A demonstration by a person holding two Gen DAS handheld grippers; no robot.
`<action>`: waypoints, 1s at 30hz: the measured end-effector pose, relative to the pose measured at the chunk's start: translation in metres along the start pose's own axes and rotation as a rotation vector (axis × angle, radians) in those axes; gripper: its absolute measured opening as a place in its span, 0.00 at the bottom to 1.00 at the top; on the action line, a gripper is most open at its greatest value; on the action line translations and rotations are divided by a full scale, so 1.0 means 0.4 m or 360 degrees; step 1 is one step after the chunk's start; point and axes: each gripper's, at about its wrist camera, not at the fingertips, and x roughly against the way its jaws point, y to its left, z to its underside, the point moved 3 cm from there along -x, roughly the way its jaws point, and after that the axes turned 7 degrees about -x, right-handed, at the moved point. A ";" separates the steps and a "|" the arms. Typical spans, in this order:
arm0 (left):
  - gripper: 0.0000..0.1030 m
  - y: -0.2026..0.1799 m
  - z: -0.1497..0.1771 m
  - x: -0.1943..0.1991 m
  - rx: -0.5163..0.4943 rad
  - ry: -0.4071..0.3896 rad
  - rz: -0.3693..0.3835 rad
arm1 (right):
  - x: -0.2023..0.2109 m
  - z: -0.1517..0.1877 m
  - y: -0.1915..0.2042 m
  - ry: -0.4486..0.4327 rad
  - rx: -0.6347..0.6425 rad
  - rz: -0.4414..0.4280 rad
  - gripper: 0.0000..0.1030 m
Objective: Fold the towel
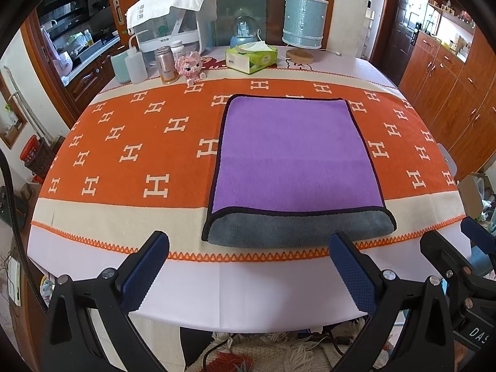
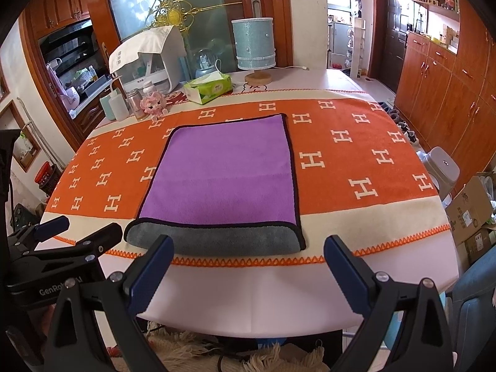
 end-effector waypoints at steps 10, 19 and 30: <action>1.00 0.019 -0.013 -0.037 0.0021 0.0055 0.0014 | -0.016 -0.010 -0.002 0.0016 0.0017 0.0022 0.89; 1.00 0.045 -0.020 -0.125 -0.0114 0.0109 -0.0097 | -0.071 -0.040 -0.032 -0.0020 0.0132 0.0122 0.87; 1.00 0.127 -0.027 -0.205 -0.0146 0.0076 0.0041 | -0.201 -0.032 -0.098 0.0161 0.0257 0.0064 0.68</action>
